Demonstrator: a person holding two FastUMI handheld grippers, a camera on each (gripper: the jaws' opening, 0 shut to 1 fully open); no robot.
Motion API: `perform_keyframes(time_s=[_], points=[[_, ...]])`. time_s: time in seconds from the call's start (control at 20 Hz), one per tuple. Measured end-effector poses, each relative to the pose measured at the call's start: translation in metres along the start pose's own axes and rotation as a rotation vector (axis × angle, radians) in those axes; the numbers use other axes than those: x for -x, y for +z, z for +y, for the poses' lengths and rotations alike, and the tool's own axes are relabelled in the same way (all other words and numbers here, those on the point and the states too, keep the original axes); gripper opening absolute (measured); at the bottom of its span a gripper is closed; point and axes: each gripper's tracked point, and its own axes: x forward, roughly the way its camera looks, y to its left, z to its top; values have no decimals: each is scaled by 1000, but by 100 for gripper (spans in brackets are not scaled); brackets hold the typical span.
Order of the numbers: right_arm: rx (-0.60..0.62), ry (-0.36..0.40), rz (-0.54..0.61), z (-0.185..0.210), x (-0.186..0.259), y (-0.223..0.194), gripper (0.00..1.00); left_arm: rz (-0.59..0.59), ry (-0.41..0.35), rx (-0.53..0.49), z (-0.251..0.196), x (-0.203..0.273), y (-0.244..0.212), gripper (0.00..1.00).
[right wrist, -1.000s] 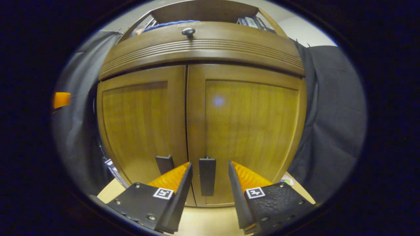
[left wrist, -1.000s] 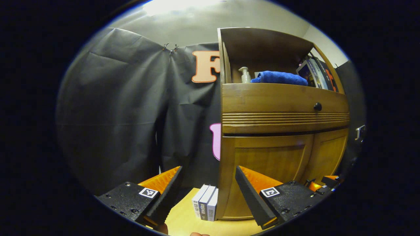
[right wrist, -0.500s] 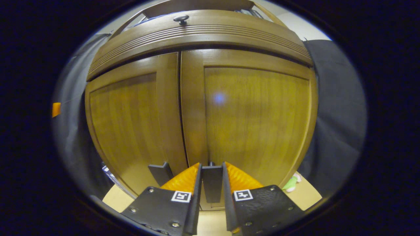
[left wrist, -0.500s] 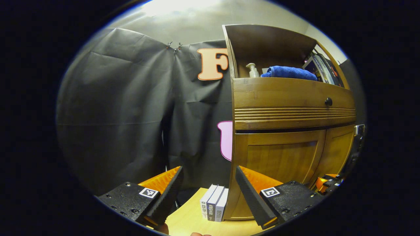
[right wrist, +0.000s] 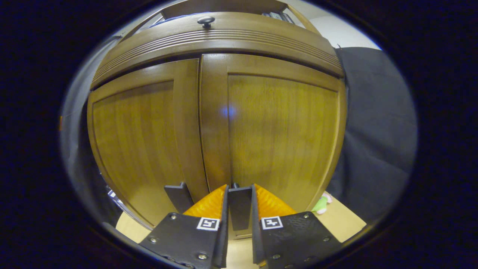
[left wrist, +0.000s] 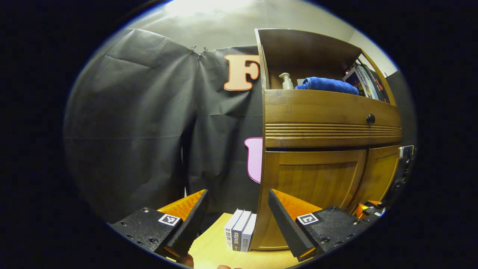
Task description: Open the right door of the double-door shoe cabinet with the right hand, and open the left door with the left hand.
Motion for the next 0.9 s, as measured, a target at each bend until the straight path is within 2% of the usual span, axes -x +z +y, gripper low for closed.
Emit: perform_keyframes(time_s=[0.4, 0.9], points=[[-14, -8, -3, -20, 36, -6, 27, 21, -47, 36, -14, 8, -7, 96], [-10, -56, -11, -53, 78, -13, 26, 47, -161, 37, -53, 19, -17, 96]])
